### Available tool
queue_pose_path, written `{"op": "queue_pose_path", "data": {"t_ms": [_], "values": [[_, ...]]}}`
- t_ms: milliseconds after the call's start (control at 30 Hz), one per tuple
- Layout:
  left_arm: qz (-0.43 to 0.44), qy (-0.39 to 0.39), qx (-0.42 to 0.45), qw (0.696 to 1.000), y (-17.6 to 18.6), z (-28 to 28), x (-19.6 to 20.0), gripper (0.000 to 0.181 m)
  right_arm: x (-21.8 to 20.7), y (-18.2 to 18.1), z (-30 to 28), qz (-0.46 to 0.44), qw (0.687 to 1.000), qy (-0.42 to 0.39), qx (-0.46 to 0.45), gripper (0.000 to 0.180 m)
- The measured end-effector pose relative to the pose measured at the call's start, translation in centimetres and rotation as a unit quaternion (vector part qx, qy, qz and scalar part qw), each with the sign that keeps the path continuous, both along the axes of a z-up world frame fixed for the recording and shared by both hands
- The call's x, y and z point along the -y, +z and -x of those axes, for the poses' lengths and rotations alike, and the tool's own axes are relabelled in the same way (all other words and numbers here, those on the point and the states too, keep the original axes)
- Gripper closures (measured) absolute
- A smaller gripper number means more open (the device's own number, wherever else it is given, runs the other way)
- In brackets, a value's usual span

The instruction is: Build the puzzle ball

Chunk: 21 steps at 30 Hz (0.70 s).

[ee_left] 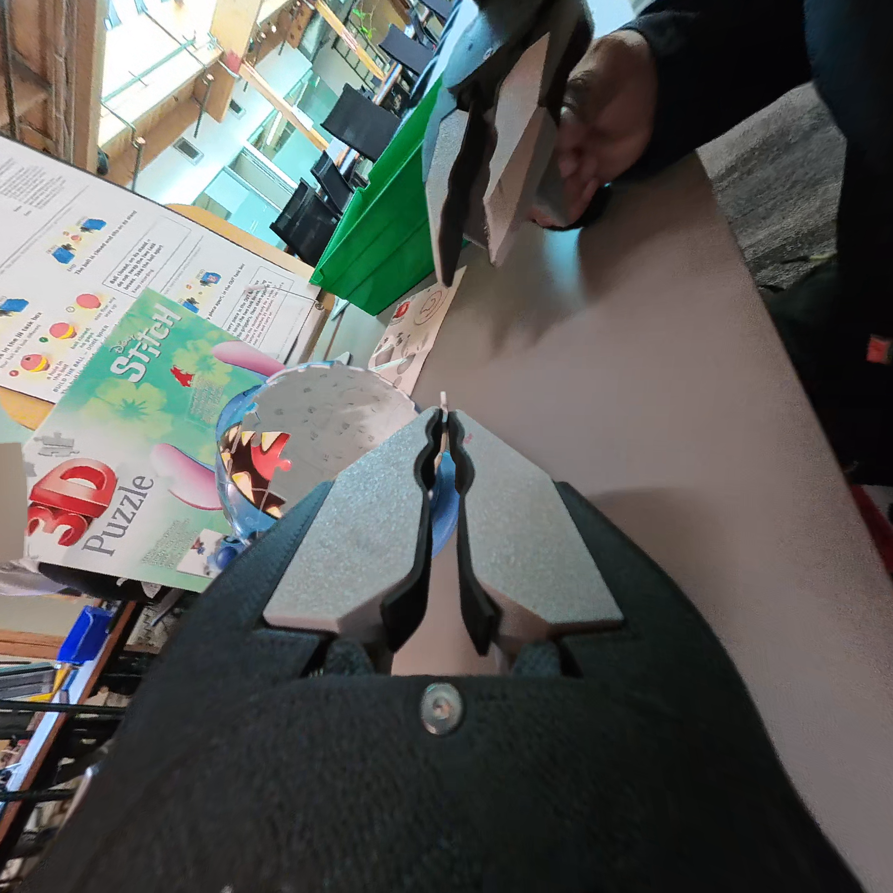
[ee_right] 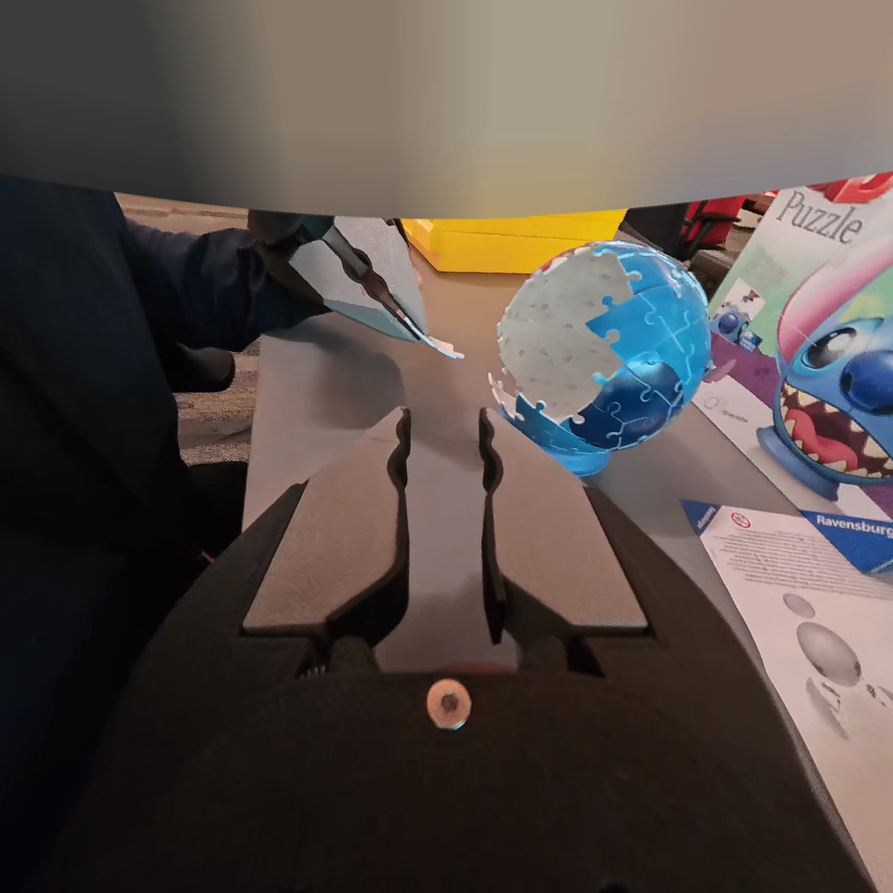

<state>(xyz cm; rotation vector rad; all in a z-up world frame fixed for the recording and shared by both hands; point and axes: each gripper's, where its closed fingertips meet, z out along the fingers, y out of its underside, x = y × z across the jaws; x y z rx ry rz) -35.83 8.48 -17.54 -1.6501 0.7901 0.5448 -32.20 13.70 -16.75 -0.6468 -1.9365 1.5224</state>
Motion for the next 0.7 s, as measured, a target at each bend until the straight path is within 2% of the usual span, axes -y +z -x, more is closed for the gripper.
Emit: {"op": "queue_pose_path", "data": {"t_ms": [333, 400, 533, 700], "values": [[0.039, 0.003, -0.1, 0.994, -3.0, -0.5, -1.0, 0.181, -0.5, -1.2, 1.2, -0.06, 0.998, -0.036, -0.002, 0.157], [0.054, -0.003, -0.097, 0.994, -3.6, -0.7, -1.1, 0.181, -0.6, -1.1, 1.3, -0.053, 0.998, -0.039, -0.001, 0.158], [0.148, -0.012, -0.075, 0.986, -7.0, -0.8, -0.8, 0.18, -0.8, -1.0, 1.3, -0.051, 0.998, -0.043, -0.003, 0.158], [0.173, 0.006, -0.11, 0.979, -7.3, -0.5, -0.5, 0.177, -0.8, -1.0, 1.2, -0.056, 0.997, -0.047, -0.008, 0.16]]}}
